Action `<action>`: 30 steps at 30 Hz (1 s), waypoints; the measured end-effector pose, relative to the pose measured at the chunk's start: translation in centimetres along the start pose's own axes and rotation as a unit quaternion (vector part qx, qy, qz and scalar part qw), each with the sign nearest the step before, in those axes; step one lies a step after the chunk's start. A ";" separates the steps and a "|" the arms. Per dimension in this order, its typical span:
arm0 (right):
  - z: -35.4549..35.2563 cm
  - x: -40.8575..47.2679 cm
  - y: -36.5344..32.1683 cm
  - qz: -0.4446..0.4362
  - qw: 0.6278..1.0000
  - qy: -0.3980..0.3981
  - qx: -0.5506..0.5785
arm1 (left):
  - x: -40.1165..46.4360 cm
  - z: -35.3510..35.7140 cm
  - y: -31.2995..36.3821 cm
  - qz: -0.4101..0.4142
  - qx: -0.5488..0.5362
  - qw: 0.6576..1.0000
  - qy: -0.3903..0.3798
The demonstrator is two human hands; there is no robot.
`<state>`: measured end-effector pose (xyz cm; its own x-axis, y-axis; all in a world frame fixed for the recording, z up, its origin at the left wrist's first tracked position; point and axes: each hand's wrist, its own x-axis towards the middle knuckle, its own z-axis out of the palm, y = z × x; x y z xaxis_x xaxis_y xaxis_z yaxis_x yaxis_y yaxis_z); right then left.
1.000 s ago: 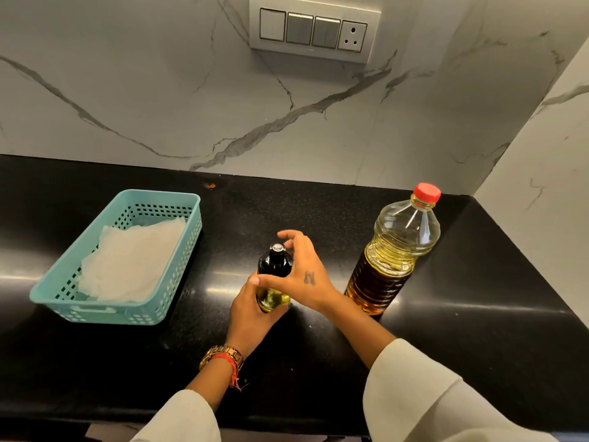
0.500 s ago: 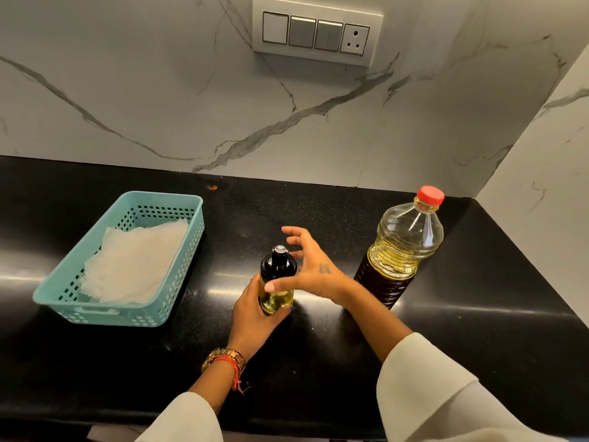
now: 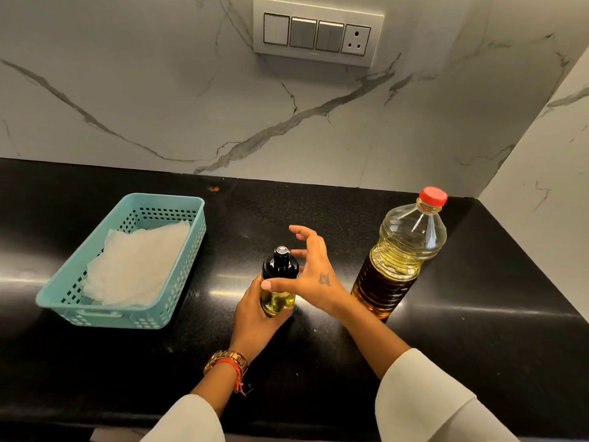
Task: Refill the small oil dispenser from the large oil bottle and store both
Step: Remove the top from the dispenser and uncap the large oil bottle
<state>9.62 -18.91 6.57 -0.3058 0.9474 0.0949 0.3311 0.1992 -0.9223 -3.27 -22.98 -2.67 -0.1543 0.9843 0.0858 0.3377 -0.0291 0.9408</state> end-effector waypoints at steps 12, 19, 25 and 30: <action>-0.5 0.4 -0.4 0.021 0.991 -0.132 0.013 | 0.0 0.0 0.0 -0.001 -0.020 1.000 0.012; 1.3 -0.2 0.0 -0.036 0.992 0.056 -0.106 | 0.0 0.0 0.0 0.005 0.002 1.000 0.011; -0.2 0.3 -0.2 0.010 0.996 -0.087 -0.017 | -0.1 0.0 0.3 -0.003 -0.017 1.000 0.008; 0.8 -0.1 -0.1 -0.020 0.992 0.013 -0.125 | 0.0 0.0 0.1 0.002 -0.010 1.000 0.010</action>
<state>8.86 -19.20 6.38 -0.3007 0.9430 0.1425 0.5310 0.2897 -0.7963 -3.22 -23.00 -2.57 -0.1717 0.9805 0.0959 0.3192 -0.0367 0.9470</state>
